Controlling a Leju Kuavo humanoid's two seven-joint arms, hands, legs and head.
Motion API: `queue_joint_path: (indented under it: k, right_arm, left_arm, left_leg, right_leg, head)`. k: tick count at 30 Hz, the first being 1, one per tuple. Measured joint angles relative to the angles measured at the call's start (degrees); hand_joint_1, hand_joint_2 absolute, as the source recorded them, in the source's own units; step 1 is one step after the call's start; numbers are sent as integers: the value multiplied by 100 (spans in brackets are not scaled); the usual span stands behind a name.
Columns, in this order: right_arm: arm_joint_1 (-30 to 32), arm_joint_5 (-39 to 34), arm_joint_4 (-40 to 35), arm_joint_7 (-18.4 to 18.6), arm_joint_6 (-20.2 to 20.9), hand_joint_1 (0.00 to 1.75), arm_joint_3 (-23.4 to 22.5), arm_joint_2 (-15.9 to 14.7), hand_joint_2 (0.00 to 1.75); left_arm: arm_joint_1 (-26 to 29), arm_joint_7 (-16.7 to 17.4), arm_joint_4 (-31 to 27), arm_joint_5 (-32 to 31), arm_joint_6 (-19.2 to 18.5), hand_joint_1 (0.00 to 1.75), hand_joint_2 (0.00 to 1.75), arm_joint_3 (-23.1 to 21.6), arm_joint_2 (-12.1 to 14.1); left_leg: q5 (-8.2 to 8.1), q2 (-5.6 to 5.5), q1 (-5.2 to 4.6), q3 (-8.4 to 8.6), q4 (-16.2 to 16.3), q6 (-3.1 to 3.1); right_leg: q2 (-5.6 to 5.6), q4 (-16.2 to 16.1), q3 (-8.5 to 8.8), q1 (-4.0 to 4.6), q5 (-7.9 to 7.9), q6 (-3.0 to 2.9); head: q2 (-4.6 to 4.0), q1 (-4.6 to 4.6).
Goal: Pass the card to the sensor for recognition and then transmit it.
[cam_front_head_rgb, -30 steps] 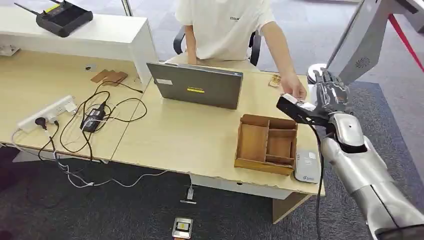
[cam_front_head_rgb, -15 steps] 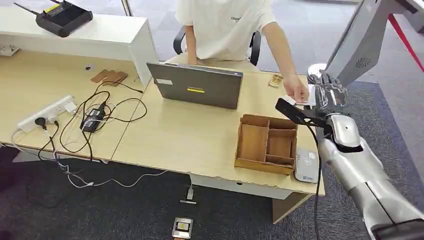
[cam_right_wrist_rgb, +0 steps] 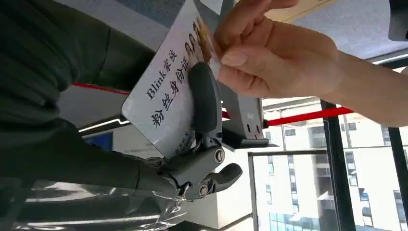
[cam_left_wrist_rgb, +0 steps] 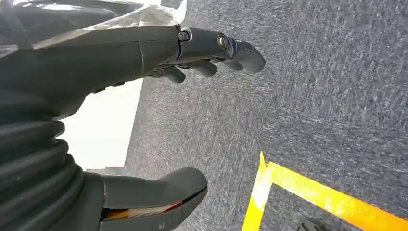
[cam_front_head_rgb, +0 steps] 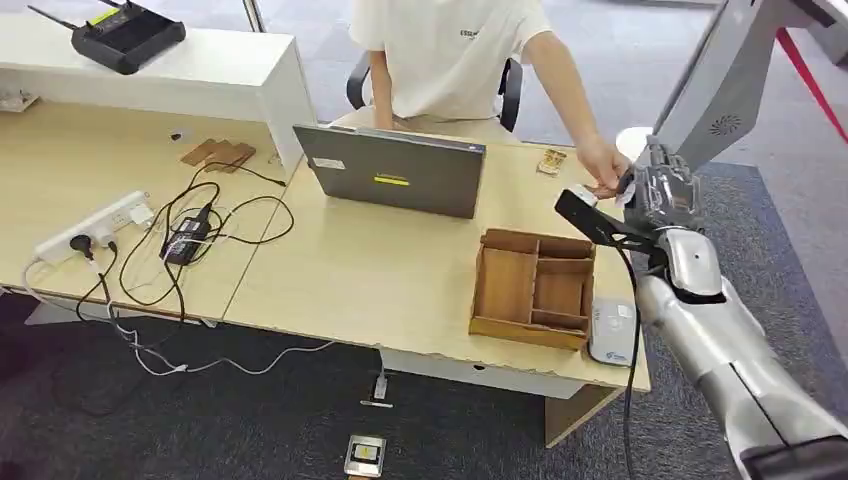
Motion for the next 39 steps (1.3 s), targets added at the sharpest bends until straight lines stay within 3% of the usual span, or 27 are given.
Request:
queue_joint_path:
  k: [9, 22, 31, 34, 39]
  right_arm:
    - [71, -179, -2, -22, -9, 175, -13, -39, 175]
    - [793, -719, -1127, 190, -39, 175, -341, -717, 175]
    - [1541, -1091, -1838, 365, -201, 175, -673, -1211, 175]
    - [1713, -1165, -1961, 365, -214, 175, -750, -1283, 175]
    - [2049, -1303, -1982, 313, -208, 175, -809, -1318, 175]
  left_arm:
    - [-1, -35, 0, 68, 61, 0, 175, 17, -2]
    - [7, 48, 0, 371, 463, 0, 175, 219, -98]
    - [-13, 249, 26, 664, 966, 0, 175, 459, -306]
    - [-21, 293, 33, 726, 1076, 0, 175, 540, -361]
    - [-61, 374, 46, 1053, 1625, 0, 175, 747, -512]
  left_leg:
    - [0, 1, 0, 3, 1, 0]
    - [-3, 5, -1, 3, 3, 4]
    - [-5, 7, -2, 3, 3, 5]
    - [-5, 7, -2, 3, 3, 5]
    - [-5, 5, 0, 5, 3, 5]
  right_leg:
    - [0, -1, 0, 0, 0, 0]
    - [2, -7, 1, -1, 0, 1]
    - [4, -9, 2, -10, 0, 1]
    - [4, -9, 0, -11, 0, 1]
    - [4, -8, 4, -10, 0, 1]
  head:
    - [0, -2]
    - [0, 0]
    - [0, 2]
    - [0, -2]
    - [0, 0]
